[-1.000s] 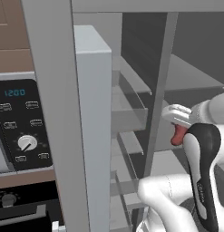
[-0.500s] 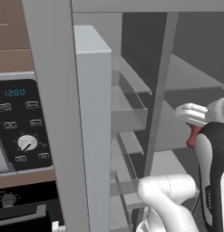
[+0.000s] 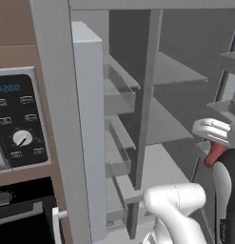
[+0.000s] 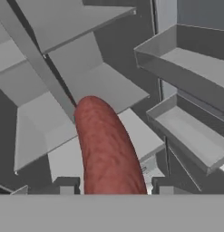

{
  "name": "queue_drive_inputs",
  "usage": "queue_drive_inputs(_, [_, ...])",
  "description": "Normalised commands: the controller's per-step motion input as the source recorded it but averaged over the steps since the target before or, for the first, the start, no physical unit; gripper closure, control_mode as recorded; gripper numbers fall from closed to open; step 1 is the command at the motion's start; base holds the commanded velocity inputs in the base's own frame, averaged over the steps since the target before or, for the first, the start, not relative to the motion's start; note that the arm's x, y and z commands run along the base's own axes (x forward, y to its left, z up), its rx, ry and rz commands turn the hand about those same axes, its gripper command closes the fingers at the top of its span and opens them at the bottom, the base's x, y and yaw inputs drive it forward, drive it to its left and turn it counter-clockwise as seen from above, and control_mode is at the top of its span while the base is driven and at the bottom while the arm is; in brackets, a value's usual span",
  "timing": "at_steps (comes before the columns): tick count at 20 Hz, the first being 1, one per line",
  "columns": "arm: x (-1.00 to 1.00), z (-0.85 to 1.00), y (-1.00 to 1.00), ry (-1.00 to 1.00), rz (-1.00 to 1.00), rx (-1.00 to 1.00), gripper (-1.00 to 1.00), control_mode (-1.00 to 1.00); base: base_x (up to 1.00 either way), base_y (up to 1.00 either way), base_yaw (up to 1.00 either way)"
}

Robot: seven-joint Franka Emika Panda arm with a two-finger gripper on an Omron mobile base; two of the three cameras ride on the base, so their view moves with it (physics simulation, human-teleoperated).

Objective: Move the hot dog bun to the plate on the dining table and place the condiment next to that plate. Then navigate to the fridge and take the sausage and place it on the plate as well.

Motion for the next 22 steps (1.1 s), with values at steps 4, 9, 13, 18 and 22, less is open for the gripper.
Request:
queue_drive_inputs(4, [0.00, 0.00, 0.00, 0.00, 0.00, 0.00, 1.00, 1.00, -1.00, 0.32, -0.52])
queue_drive_inputs(9, [0.00, 0.00, 0.00, 0.00, 0.00, 0.00, 1.00, 1.00, -0.89, 0.22, -0.69])
queue_drive_inputs(13, [0.00, 0.00, 0.00, 0.00, 0.00, 0.00, 1.00, 1.00, -0.47, 0.09, -0.89])
queue_drive_inputs(18, [0.00, 0.00, 0.00, 0.00, 0.00, 0.00, 1.00, 1.00, -0.20, 0.01, -0.95])
queue_drive_inputs(22, [0.00, 0.00, 0.00, 0.00, 0.00, 0.00, 1.00, 1.00, -0.08, 0.00, -0.96])
